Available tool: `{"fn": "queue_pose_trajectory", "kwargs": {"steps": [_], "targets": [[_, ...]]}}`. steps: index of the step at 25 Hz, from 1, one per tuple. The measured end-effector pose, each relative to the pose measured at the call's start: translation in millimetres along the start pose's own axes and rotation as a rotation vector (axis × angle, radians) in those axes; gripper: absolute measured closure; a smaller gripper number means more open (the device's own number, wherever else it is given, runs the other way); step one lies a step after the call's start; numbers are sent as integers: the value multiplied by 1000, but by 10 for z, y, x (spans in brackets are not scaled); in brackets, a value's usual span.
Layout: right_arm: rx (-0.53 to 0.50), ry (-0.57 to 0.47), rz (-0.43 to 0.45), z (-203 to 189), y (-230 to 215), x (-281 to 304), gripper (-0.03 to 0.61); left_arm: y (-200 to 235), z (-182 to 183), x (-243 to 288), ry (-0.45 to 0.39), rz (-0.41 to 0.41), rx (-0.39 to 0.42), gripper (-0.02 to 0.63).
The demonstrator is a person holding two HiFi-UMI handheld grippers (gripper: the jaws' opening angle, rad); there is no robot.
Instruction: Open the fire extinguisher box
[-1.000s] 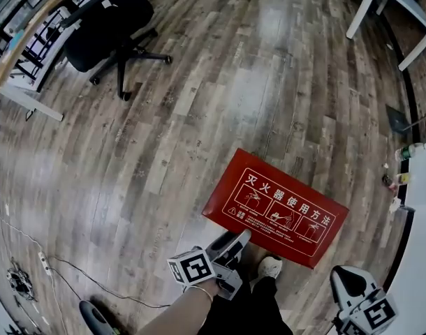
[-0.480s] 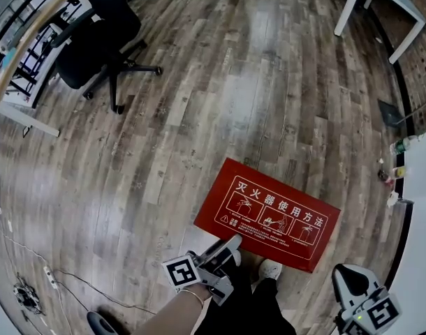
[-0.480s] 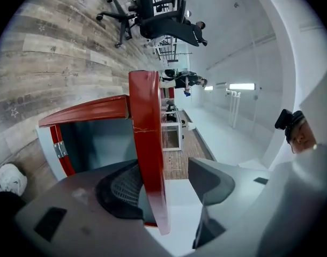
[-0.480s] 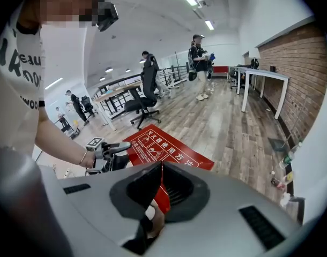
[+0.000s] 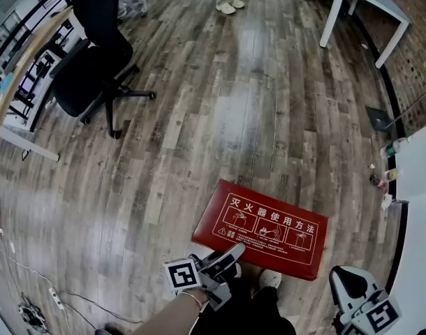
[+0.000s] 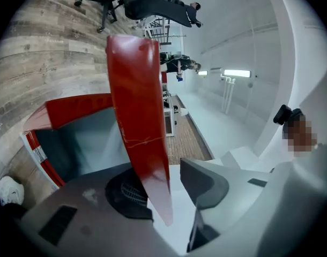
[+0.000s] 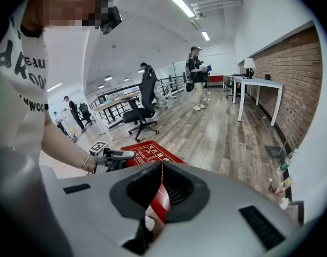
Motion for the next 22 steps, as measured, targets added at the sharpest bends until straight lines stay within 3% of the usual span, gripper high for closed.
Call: {"fn": "queue_pose_trajectory", "kwargs": {"steps": [2, 7, 12, 16, 22], "targets": [[0, -11, -19, 77, 5, -40, 568, -108, 33, 86, 11, -19, -4, 493], [-7, -48, -60, 305, 19, -147, 568, -363, 101, 282, 31, -17, -29, 495], [-22, -86, -102, 537, 29, -274, 568, -629, 142, 596, -56, -8, -132, 494], [-39, -106, -144, 718, -10, -387, 568, -753, 222, 799, -63, 82, -146, 485], [-51, -148, -169, 862, -252, -442, 568, -928, 307, 1003, -57, 321, -136, 483]]}}
Point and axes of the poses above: the fingertips, and each gripper's own axes: x forward along the fingers, y to its left, z out of its top, the point moved 10 cm from there along -x, backward along the fingers, and after that the axes turned 15 degrees about -y, right-handed, at the moved point
